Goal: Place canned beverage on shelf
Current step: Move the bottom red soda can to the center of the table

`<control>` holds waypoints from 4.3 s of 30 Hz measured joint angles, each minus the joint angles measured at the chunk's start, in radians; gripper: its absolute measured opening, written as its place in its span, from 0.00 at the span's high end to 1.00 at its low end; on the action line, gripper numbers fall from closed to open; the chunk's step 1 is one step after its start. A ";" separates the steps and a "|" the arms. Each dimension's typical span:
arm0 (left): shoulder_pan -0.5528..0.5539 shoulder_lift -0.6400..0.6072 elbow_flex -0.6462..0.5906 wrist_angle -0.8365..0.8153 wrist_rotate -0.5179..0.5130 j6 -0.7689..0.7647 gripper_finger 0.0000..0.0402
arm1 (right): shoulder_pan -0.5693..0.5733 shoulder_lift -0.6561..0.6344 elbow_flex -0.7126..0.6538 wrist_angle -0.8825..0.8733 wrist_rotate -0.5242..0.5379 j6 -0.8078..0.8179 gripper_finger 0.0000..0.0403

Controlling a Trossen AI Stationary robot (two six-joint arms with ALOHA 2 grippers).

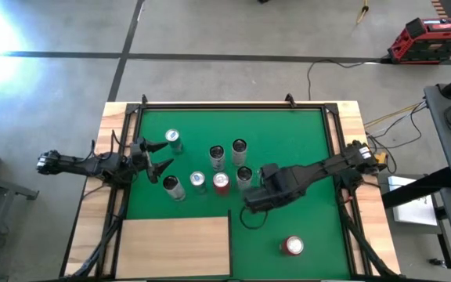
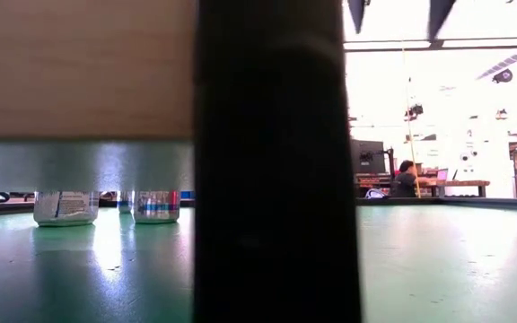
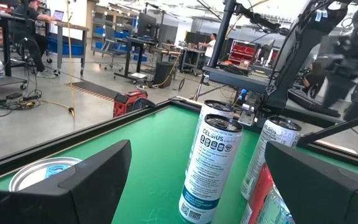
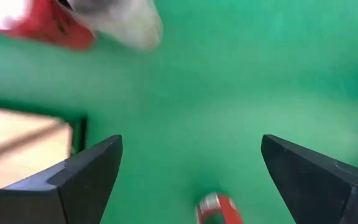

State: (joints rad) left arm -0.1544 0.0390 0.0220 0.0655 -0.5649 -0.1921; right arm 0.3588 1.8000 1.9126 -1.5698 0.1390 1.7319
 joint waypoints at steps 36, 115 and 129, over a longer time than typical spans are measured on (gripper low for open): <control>0.000 0.000 0.000 0.000 0.000 0.000 0.12 | 0.431 -0.012 -0.245 0.256 -0.165 0.588 0.07; 0.000 0.000 0.000 0.000 0.000 0.000 0.12 | -0.647 -0.094 -0.375 0.380 -0.047 -0.313 0.25; 0.000 0.000 0.000 0.000 0.000 0.000 0.12 | -0.727 0.004 -0.351 0.450 -0.148 -0.462 0.25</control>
State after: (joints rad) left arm -0.1547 0.0387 0.0222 0.0659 -0.5650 -0.1921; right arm -0.3679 1.8038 1.5616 -1.1194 -0.0088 1.2695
